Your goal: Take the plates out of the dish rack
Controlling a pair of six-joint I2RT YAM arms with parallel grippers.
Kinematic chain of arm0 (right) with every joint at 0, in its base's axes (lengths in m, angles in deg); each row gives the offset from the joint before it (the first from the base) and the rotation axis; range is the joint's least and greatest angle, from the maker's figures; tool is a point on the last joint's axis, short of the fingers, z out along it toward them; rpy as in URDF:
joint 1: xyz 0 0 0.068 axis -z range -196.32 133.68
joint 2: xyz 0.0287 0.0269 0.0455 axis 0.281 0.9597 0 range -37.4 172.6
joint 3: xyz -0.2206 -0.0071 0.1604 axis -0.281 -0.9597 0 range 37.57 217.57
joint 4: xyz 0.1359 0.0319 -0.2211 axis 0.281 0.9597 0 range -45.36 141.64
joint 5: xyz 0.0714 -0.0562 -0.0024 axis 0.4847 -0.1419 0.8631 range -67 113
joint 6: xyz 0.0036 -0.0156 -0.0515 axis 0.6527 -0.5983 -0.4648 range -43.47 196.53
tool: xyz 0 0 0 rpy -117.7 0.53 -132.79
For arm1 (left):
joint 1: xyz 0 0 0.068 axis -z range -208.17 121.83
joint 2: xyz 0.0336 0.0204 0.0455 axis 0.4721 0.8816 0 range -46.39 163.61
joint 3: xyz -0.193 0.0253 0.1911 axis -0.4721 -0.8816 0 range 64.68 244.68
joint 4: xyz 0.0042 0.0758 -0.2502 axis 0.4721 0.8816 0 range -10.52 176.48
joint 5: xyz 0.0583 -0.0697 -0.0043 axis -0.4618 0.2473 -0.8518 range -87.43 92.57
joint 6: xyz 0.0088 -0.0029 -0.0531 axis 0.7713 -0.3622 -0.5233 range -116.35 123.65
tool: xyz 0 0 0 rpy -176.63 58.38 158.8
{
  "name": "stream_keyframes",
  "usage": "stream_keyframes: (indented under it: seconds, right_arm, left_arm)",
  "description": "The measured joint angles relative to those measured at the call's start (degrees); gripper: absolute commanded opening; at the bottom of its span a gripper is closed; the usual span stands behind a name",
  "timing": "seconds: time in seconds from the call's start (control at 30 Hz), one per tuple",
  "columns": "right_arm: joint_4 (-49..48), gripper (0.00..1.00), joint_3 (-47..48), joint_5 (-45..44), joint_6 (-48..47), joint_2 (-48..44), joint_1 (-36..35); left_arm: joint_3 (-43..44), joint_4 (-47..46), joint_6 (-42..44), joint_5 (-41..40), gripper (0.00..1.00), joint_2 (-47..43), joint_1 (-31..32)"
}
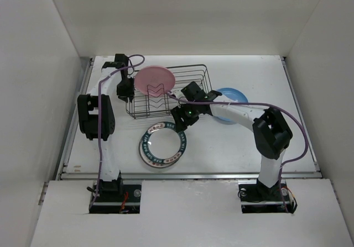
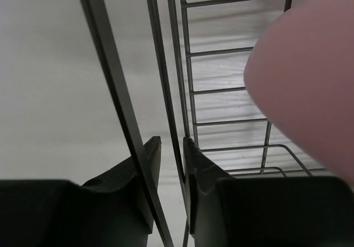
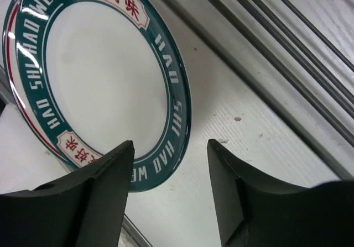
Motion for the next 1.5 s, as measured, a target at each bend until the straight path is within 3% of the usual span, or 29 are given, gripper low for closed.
stream_keyframes:
  seconds: [0.23, 0.43, 0.53, 0.67, 0.8, 0.87, 0.9, 0.97, 1.0, 1.07, 1.5]
  right_arm:
    - [2.34, 0.72, 2.4, -5.16, -4.15, -4.57, -2.78]
    - [-5.05, 0.84, 9.51, -9.53, -2.71, -7.45, -0.9]
    - [-8.92, 0.9, 19.47, -16.74, -1.55, -1.44, 0.98]
    - [-12.63, 0.9, 35.93, -25.2, -2.01, 12.81, 2.58]
    - [-14.08, 0.88, 38.97, -29.81, -2.45, 22.23, 2.64]
    - [-14.03, 0.78, 38.97, -31.5, -2.21, 25.33, 2.6]
    - [-14.03, 0.61, 38.95, -32.39, -1.88, 26.38, 2.6]
    - [-15.26, 0.41, 37.77, -34.1, -1.29, 26.88, 2.58]
    - [-16.44, 0.19, 37.16, -34.95, -1.09, 26.64, 2.58]
    - [-19.58, 0.03, 35.39, -36.65, -0.81, 25.51, 2.62]
    - [-23.69, 0.0, 28.15, -41.13, -0.5, 8.81, 3.13]
  left_arm:
    - [1.53, 0.17, -1.88, 0.17, 0.01, 0.92, 0.02]
    - [4.37, 0.98, -1.18, -0.22, 0.0, 2.75, -0.09]
    - [4.79, 1.18, -0.79, -0.33, 0.0, 2.97, -0.09]
    - [6.29, 1.77, -0.17, -0.48, 0.0, 3.89, -0.09]
    - [6.73, 1.81, 0.22, -0.48, 0.0, 4.15, -0.09]
    - [6.8, 1.81, 0.24, -0.48, 0.0, 4.22, -0.09]
    - [6.82, 1.84, 0.24, -0.48, 0.0, 4.28, -0.09]
    - [6.91, 1.9, 0.2, -0.48, 0.0, 4.39, -0.09]
    - [6.97, 2.01, 0.17, -0.46, 0.0, 4.42, -0.09]
    - [7.04, 2.08, -0.02, -0.35, 0.0, 4.48, -0.11]
    - [7.45, 2.54, -1.42, 0.61, 0.0, 4.68, -0.48]
